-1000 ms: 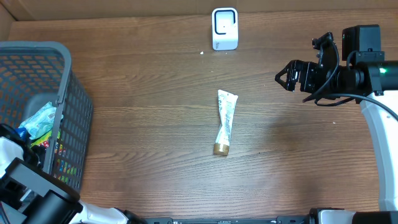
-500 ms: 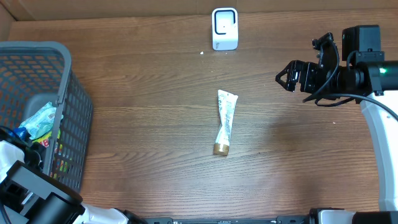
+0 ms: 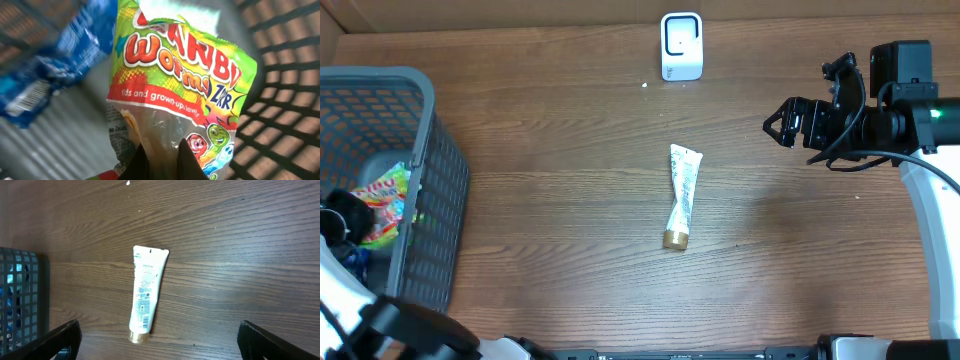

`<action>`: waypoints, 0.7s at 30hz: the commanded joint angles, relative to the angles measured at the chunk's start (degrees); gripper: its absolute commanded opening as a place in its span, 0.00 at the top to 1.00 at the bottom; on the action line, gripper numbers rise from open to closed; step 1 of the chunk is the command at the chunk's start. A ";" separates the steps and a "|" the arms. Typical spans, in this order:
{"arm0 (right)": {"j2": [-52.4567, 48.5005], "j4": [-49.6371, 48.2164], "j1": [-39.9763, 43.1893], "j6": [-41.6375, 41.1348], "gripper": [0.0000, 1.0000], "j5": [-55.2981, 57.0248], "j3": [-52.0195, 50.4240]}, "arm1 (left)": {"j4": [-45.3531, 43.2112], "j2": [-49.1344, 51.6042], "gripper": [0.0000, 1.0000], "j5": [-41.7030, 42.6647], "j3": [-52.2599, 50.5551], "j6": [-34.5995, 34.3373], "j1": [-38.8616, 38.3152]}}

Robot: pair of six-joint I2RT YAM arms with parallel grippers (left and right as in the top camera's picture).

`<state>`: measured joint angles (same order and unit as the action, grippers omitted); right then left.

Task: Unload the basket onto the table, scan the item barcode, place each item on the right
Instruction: 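Reach the left gripper into the basket and grasp the Haribo bag, then place the Haribo bag left of the tube and release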

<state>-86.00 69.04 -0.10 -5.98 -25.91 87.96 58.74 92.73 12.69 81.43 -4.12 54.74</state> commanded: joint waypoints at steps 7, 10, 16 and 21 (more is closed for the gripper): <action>0.35 -0.11 -0.28 0.20 0.00 0.35 1.29 | 0.74 -5.09 0.96 5.46 1.90 -3.78 -0.59; 0.35 -0.13 -0.28 0.20 0.00 0.35 1.29 | 0.63 -7.61 0.96 5.18 5.09 -4.31 -1.95; 0.35 0.02 -0.28 0.17 0.00 0.35 1.29 | 3.39 -13.29 0.96 1.31 22.86 -4.46 -6.86; 0.35 0.44 -0.28 0.17 0.00 0.35 1.29 | 7.72 -17.03 0.96 3.45 30.29 -4.46 -13.49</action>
<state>-86.00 69.63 -0.10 -5.98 -25.91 87.96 64.75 78.24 14.39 108.60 -7.64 45.43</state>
